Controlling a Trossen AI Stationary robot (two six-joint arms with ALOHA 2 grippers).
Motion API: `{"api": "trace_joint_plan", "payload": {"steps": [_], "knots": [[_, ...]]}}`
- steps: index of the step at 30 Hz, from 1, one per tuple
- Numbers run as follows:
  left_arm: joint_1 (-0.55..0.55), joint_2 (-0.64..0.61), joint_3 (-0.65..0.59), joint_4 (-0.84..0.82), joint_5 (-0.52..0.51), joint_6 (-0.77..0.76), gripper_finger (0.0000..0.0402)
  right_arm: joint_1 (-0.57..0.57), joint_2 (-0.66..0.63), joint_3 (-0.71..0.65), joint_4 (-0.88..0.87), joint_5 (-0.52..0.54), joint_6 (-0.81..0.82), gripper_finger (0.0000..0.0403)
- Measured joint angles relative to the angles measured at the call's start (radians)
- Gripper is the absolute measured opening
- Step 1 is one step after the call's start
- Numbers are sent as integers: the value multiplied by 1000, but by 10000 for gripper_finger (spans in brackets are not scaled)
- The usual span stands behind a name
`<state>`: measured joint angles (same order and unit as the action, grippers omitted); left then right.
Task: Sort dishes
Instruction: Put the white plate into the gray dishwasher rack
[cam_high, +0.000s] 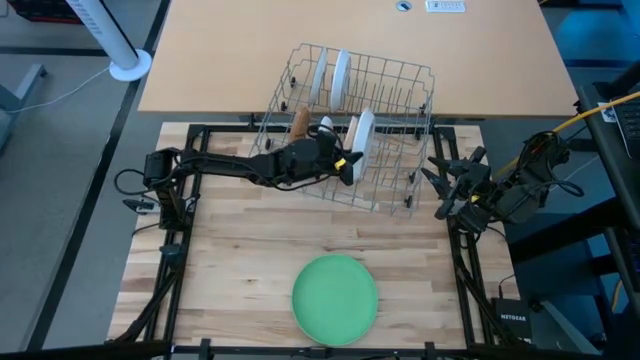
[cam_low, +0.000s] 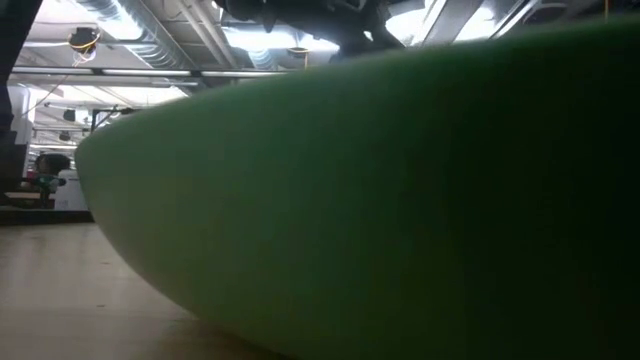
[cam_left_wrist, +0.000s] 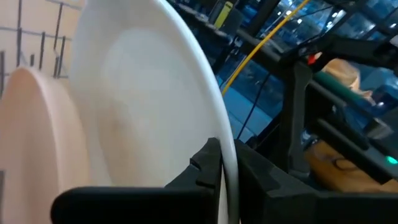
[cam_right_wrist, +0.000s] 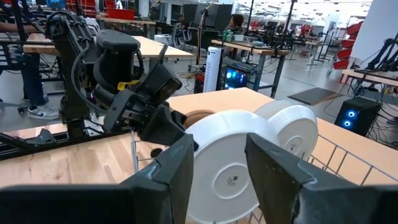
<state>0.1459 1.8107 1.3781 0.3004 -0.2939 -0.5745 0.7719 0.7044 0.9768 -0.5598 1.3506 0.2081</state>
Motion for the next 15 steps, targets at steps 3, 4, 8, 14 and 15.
{"api": "trace_joint_plan", "payload": {"steps": [3, 4, 8, 14, 15], "knots": [[0, 0, -1, -45, -1, -4, 21, 0, 0, 0, 0, 0, 0, 152], [0, 1, -2, -62, 0, -6, 22, 0, 0, 0, 0, 0, 0, 152], [0, 2, -2, -92, 2, -9, 23, 0, 0, 0, -1, 0, 0, 152], [0, 2, -2, -90, 3, 27, 24, 0, 0, 0, -5, -1, 0, 152], [0, 2, -2, -90, 3, 32, 26, 0, 0, 0, -5, -1, 0, 152]]}}
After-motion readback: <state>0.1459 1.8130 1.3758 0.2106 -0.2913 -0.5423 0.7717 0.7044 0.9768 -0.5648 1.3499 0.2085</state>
